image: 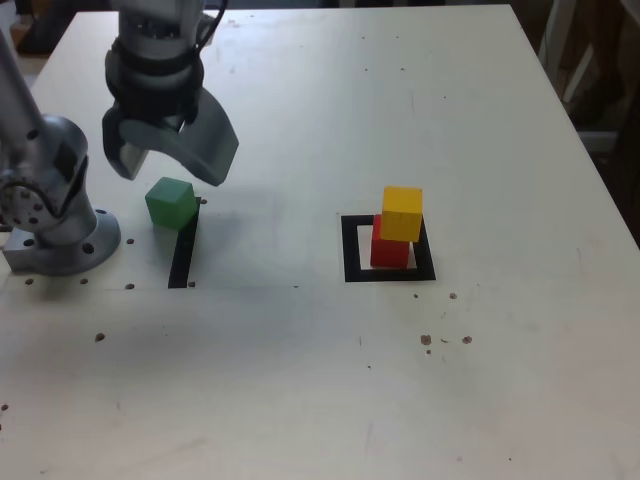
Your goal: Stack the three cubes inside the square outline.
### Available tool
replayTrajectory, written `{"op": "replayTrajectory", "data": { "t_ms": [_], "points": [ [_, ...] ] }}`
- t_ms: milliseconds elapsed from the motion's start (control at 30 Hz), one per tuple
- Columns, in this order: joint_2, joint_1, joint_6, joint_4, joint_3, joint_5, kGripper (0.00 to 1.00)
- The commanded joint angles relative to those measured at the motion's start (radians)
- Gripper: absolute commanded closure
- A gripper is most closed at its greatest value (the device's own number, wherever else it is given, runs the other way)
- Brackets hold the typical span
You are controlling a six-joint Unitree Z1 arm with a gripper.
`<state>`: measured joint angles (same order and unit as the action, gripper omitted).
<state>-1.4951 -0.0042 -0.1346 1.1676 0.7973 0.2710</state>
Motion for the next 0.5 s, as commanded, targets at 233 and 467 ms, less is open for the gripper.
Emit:
{"op": "replayTrajectory", "data": {
  "t_ms": [233,467],
  "points": [
    [-0.046,0.003,0.001,-0.074,-0.05,-0.015,0.07],
    [-0.093,0.01,0.0,-0.124,-0.061,-0.02,0.12]
  ]
}}
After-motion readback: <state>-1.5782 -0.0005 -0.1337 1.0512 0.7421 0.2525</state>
